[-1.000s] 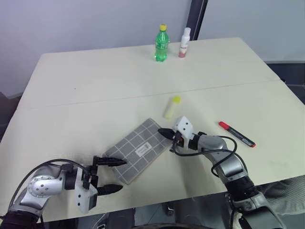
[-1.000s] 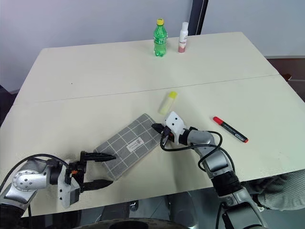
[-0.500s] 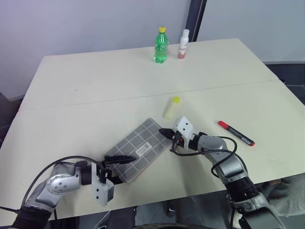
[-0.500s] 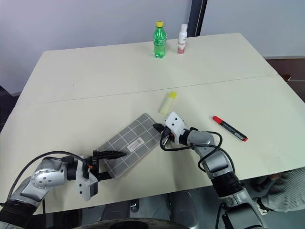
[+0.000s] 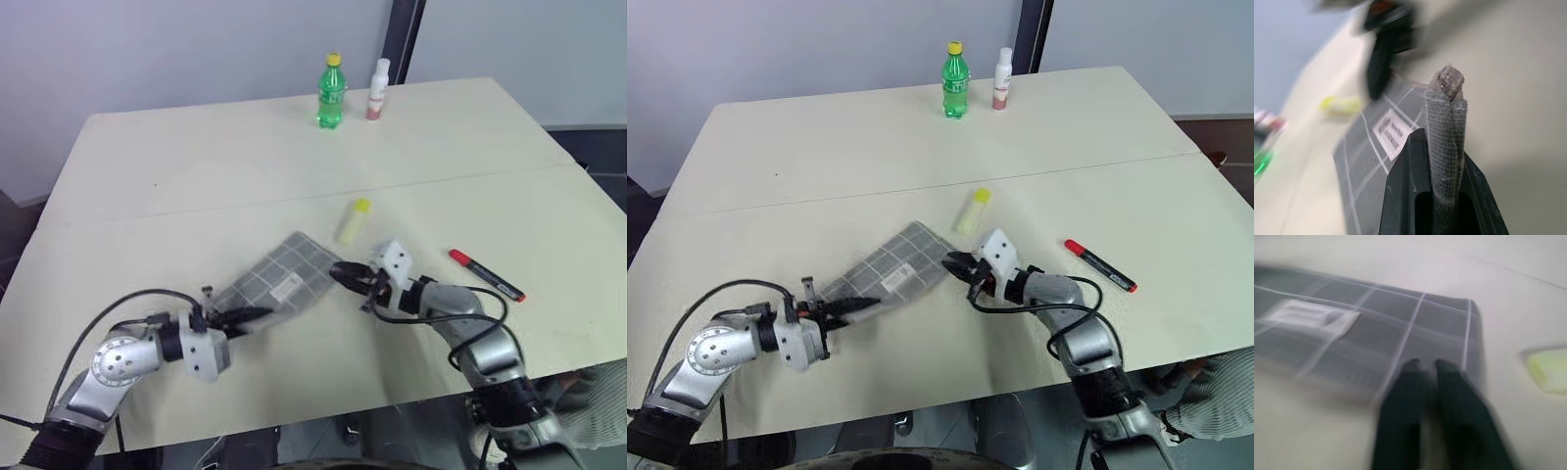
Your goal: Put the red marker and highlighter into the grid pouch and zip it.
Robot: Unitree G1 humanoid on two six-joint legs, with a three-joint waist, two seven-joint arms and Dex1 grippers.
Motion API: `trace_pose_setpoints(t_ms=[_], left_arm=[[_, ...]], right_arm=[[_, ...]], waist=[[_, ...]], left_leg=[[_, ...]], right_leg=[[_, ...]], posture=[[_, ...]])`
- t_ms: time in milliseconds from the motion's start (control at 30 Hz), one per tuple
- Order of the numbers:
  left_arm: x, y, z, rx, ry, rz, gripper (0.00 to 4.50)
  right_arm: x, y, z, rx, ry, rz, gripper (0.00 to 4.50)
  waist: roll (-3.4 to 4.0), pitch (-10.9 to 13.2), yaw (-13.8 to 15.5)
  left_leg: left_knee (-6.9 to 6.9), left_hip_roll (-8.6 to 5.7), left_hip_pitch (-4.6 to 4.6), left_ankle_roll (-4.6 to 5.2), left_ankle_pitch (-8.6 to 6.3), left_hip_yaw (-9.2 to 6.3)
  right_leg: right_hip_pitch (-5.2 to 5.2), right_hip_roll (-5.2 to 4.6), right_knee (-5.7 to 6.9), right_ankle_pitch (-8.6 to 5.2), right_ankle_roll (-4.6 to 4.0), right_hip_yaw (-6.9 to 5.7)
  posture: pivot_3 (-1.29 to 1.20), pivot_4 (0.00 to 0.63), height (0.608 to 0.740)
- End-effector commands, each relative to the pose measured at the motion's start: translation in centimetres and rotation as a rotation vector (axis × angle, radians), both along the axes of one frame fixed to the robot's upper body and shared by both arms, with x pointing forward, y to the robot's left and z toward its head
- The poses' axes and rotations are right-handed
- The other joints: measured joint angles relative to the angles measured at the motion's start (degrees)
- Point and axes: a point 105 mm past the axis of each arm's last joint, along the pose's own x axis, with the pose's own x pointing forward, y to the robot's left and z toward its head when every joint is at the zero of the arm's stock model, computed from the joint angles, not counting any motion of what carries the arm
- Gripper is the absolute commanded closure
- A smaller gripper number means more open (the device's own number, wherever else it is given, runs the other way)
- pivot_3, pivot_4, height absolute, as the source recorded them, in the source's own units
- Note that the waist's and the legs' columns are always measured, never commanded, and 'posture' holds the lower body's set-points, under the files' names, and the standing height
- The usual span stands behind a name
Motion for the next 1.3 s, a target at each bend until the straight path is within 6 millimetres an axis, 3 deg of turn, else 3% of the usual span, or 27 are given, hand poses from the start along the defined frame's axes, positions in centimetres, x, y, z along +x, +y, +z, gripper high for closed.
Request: trace_pose_setpoints(t_ms=[33, 167, 300, 567, 667, 900, 1300], left_arm=[[0.4, 1.2, 1.1, -0.034, -0.013, 0.022, 4.5], [0.1, 1.1, 0.9, -0.007, -0.039, -0.015, 4.5], [0.1, 0.9, 0.9, -0.014, -0.06, -0.025, 4.5], [0.3, 0.8, 0.7, -0.019, -0.061, -0.016, 4.5], [0.1, 0.6, 0.5, -0.018, -0.057, -0.019, 4.5], [0.2, 0.8, 0.0, -0.008, -0.06, -0.005, 4.5], [1.6, -0.4, 0.3, -0.016, -0.092, -0.001, 4.5]], right_arm=[[-1.0, -1.5, 4.0, 0.074, -0.065, 0.033, 2.12], [-1.6, -2.4, 4.3, 0.031, -0.059, 0.051, 0.06], [-1.3, -1.5, 3.3, 0.0, -0.073, 0.038, 0.06], [0.8, -1.1, -0.7, -0.118, -0.017, -0.096, 0.06], [1.7, -1.3, -1.0, -0.121, 0.011, -0.138, 0.96], [-0.1, 0.3, -0.7, -0.178, -0.015, 0.028, 4.47], [-0.9, 4.8, 0.6, -0.382, -0.31, 0.402, 4.47]], waist=[[0.0, 0.0, -0.01], [-0.01, 0.0, -0.1], [-0.02, 0.0, -0.13], [-0.02, 0.0, -0.06], [-0.02, 0.0, -0.1], [-0.02, 0.0, -0.04], [-0.03, 0.01, -0.11]], left_leg=[[0.0, 0.0, 0.0, 0.0, 0.0, 0.0], [0.0, 0.0, 0.01, 0.0, 0.0, 0.02], [-0.03, 0.0, 0.0, 0.0, 0.0, 0.01], [-0.01, 0.0, -0.08, 0.0, 0.0, 0.04], [0.0, 0.0, -0.09, 0.0, 0.0, 0.04], [-0.04, 0.0, -0.09, 0.01, 0.0, 0.04], [0.08, 0.01, -0.08, 0.01, 0.01, 0.06]], right_leg=[[0.0, 0.01, -0.02, 0.0, 0.0, 0.0], [0.0, -0.01, -0.09, 0.0, 0.0, 0.0], [-0.05, 0.0, -0.07, 0.0, 0.0, 0.0], [-0.07, -0.02, -0.09, 0.0, 0.0, 0.0], [-0.1, -0.01, -0.08, 0.0, 0.0, 0.0], [-0.13, 0.0, -0.01, 0.0, 0.0, -0.01], [-0.16, 0.01, 0.05, 0.01, 0.0, -0.01]], posture=[[0.0, 0.15, 0.74], [0.0, 0.15, 0.74], [0.0, 0.15, 0.74], [0.0, 0.15, 0.74], [0.0, 0.15, 0.74], [0.0, 0.15, 0.74], [0.0, 0.15, 0.74]])
